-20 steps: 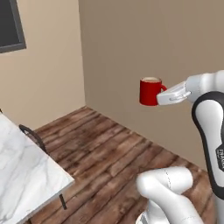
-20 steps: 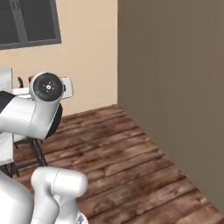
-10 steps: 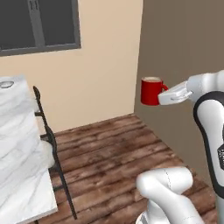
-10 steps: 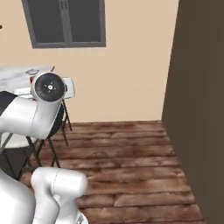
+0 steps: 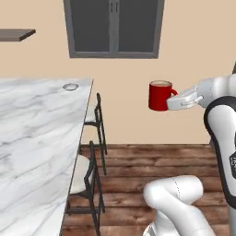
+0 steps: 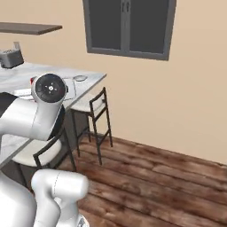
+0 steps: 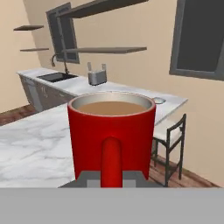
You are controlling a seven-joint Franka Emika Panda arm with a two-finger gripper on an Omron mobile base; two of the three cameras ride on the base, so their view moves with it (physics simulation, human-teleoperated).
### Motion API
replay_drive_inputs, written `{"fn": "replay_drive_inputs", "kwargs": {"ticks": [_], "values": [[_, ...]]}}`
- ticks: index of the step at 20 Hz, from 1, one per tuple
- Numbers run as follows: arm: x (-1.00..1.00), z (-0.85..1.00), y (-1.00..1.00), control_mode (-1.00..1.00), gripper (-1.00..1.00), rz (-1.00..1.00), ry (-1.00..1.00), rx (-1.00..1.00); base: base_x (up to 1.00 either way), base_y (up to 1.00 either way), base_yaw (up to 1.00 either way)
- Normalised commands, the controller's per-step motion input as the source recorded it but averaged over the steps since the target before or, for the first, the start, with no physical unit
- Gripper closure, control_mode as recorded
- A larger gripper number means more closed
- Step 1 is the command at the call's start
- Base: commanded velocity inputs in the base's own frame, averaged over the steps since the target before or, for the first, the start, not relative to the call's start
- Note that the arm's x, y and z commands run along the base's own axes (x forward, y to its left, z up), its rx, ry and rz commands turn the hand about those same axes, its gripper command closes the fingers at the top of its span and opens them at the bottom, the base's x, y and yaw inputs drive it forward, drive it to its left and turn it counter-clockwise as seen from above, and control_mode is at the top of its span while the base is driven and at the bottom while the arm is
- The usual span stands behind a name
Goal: Pick the cup of tea, navigate to the dining table, and place it on the saucer.
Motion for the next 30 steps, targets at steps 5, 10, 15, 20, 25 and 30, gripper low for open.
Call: {"fn": "replay_drive_inputs", "kwargs": {"ticks": [5, 10, 15, 20, 25, 30], "values": [[0.0, 0.0, 0.0, 1.0, 1.0, 0.0, 0.0, 0.0, 0.97, -0.62, 0.6], [0.0, 0.0, 0.0, 1.0, 1.0, 0.0, 0.0, 0.0, 0.82, -1.0, 0.45], [0.0, 0.0, 0.0, 1.0, 1.0, 0.0, 0.0, 0.0, 0.91, -1.0, 0.41], [0.0, 0.0, 0.0, 1.0, 1.0, 0.0, 0.0, 0.0, 1.0, -0.78, 0.31], [0.0, 0.0, 0.0, 1.0, 1.0, 0.0, 0.0, 0.0, 0.99, -0.62, 0.2], [0.0, 0.0, 0.0, 1.0, 1.0, 0.0, 0.0, 0.0, 0.74, -0.28, 0.09]]}}
